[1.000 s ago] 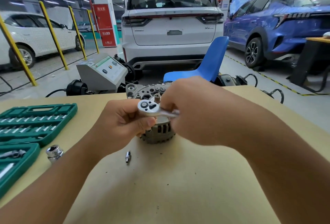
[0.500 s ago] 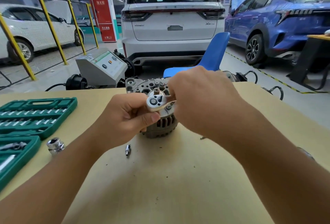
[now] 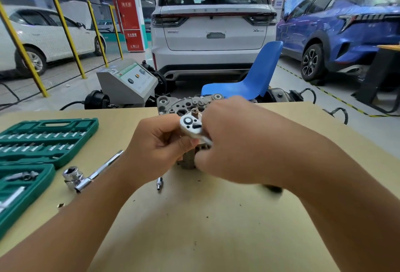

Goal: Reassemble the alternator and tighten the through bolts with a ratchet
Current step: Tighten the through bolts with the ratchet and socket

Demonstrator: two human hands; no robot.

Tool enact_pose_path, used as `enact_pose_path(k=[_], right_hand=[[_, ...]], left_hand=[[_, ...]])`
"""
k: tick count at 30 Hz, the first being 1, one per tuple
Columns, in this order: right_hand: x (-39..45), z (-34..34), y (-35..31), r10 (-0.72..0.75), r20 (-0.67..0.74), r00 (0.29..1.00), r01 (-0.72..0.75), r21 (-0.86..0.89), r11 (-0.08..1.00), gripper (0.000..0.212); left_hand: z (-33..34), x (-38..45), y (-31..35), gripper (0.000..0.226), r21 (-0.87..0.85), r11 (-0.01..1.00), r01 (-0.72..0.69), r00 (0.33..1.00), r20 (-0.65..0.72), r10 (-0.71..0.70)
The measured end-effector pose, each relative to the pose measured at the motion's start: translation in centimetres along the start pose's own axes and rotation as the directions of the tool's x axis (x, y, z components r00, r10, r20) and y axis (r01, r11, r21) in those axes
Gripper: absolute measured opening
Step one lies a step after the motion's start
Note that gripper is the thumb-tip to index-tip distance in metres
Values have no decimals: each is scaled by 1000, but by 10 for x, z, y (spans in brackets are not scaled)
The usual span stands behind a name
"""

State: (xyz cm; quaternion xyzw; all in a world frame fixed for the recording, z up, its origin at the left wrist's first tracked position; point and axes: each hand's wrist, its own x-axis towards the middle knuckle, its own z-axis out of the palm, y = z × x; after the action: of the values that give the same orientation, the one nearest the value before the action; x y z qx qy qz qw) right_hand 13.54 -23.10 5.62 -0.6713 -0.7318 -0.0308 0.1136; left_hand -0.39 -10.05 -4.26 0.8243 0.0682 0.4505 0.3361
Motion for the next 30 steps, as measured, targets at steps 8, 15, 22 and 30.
enact_pose_path(k=[8,15,22,30], right_hand=[[4,2,16,129,-218,967,-168,-170,971,8],[1,-1,-3,-36,97,995,29,67,997,30],[2,2,9,89,-179,980,-112,-121,986,14],[6,1,11,89,-144,986,-101,-83,991,9]], left_hand=[[-7,1,-2,7,13,997,79,995,62,-80],[2,2,-2,24,15,1000,18,997,-74,-17],[-1,3,-5,10,87,996,-5,1000,7,5],[-9,3,-4,7,-48,995,85,995,54,-82]])
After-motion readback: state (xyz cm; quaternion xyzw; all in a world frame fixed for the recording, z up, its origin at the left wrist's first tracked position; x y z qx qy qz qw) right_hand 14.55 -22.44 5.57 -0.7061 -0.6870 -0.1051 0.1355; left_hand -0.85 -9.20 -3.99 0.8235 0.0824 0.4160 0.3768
